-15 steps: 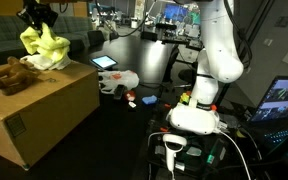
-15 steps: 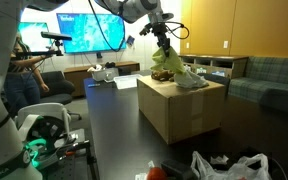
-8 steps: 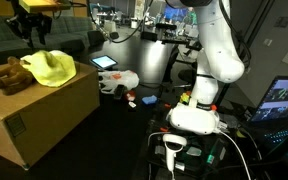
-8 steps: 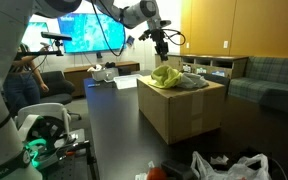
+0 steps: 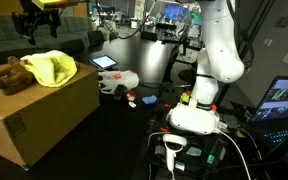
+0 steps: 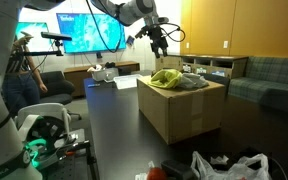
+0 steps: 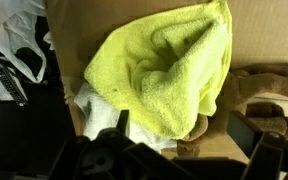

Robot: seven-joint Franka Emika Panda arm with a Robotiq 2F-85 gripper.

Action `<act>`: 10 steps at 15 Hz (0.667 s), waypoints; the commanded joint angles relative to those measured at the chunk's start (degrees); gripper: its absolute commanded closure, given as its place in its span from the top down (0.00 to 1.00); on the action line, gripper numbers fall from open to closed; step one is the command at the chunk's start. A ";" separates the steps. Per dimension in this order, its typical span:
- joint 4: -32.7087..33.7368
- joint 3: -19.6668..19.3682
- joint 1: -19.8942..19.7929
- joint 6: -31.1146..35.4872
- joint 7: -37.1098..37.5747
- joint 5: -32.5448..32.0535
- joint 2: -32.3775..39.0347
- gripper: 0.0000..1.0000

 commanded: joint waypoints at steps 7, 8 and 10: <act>-31.91 2.88 -6.22 5.55 -11.67 6.14 -21.69 1.00; -35.14 3.04 -6.88 6.97 -12.53 7.39 -23.44 1.00; -41.67 3.13 -7.96 10.42 -13.87 9.74 -26.96 1.00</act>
